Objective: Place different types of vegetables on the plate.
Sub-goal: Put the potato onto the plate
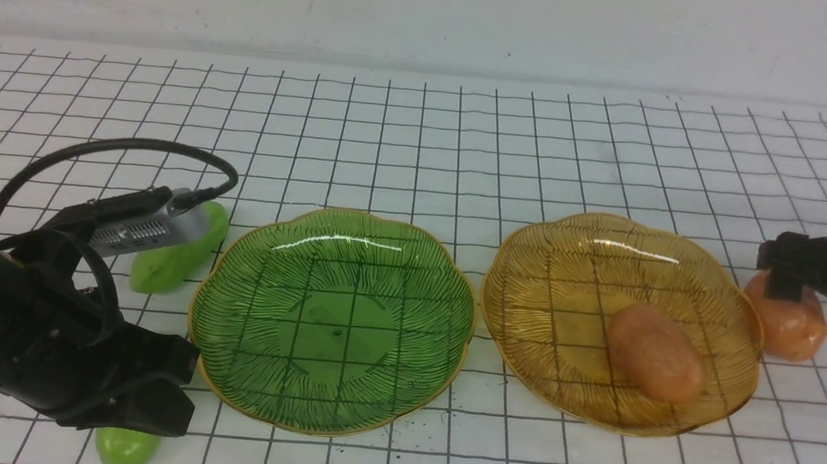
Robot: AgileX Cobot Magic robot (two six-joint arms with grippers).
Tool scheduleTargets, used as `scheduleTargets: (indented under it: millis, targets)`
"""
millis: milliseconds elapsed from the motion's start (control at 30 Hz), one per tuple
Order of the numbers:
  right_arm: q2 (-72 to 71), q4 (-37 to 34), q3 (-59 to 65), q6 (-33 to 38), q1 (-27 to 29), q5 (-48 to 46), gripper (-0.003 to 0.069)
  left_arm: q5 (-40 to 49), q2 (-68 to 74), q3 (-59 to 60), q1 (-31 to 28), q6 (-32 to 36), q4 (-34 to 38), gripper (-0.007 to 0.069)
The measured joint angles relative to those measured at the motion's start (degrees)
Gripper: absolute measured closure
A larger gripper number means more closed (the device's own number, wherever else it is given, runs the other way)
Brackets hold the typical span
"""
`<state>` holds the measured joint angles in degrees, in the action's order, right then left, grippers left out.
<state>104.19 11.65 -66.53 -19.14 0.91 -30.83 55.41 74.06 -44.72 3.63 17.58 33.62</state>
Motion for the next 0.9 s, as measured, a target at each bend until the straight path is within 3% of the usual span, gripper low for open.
scheduleTargets:
  millis: [300, 500, 800, 900]
  targets:
    - [3.23, 0.0, -0.39, 0.0, 0.0, 1.71, 0.0085, 0.0, 0.0, 0.0, 0.0, 0.0, 0.0, 0.0631]
    - [3.43, 0.07, -0.4, 0.0, 0.04, 1.65, 0.0193, -0.05, 0.0, 0.0, 0.0, 0.0, 0.0, 0.0631]
    - [-3.48, -0.01, -3.69, 0.99, 0.25, -2.08, 0.0197, -0.05, 0.0, 0.0, 0.0, 0.0, -0.02, 0.0631]
    - [-7.52, -3.17, -6.34, 1.15, 0.25, -6.02, 0.0197, -0.05, 0.0, 0.0, 0.0, 0.0, -0.02, 0.0631]
